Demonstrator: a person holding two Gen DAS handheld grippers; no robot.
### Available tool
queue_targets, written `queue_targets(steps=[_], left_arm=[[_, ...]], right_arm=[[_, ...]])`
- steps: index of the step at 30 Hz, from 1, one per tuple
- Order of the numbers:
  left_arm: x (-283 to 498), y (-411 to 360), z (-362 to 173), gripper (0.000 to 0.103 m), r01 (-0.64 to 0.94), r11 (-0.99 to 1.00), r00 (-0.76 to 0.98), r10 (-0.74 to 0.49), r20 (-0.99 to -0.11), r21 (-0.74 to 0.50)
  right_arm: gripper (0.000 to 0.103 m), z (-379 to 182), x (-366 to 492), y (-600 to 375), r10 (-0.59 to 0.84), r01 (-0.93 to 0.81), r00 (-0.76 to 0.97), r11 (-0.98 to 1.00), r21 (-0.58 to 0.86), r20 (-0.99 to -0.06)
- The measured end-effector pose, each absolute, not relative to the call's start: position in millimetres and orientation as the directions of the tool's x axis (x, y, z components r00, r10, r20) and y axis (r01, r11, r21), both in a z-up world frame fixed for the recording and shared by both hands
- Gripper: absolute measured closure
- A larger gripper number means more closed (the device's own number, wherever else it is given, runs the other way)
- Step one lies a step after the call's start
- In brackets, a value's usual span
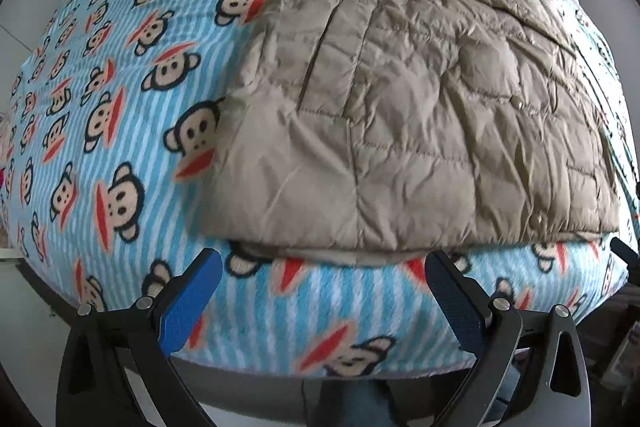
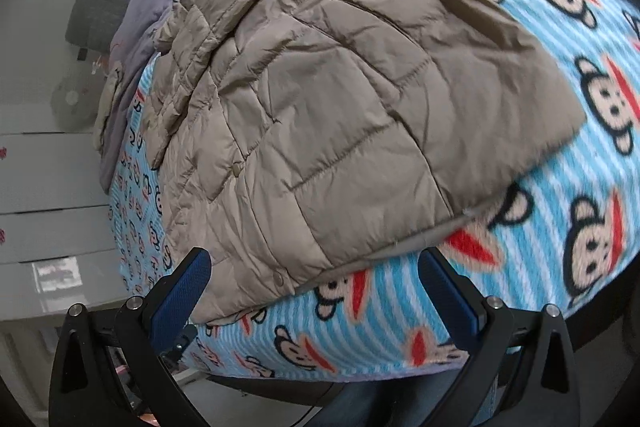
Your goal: Fold large clothes
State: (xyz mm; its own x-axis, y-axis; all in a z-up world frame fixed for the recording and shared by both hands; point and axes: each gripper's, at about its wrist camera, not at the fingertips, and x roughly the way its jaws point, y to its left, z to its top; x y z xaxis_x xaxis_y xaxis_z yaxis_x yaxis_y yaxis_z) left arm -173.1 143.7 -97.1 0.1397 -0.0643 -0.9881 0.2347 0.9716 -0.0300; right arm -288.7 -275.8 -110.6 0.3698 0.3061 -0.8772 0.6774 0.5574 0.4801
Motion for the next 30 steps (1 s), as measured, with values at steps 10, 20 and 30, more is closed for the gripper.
queue_targets(steps=[10, 20, 30], left_arm=[[-178, 144, -93, 0.001, 0.245, 0.969, 0.128, -0.076, -0.989, -0.042], [-176, 158, -99, 0.001, 0.164, 0.969, 0.116, -0.204, -0.972, -0.184], [-166, 182, -148, 0.001, -0.098, 0.907, 0.039, -0.409, -0.912, -0.411]], right_arm=[[0.000, -111, -309, -274, 0.297, 0.719, 0.353, 0.521, 0.460, -0.887], [0.000, -119, -324, -288, 0.313, 0.749, 0.354, 0.469, 0.468, -0.881], [0.000, -147, -334, -334, 0.387, 0.788, 0.403, 0.313, 0.529, -0.829]])
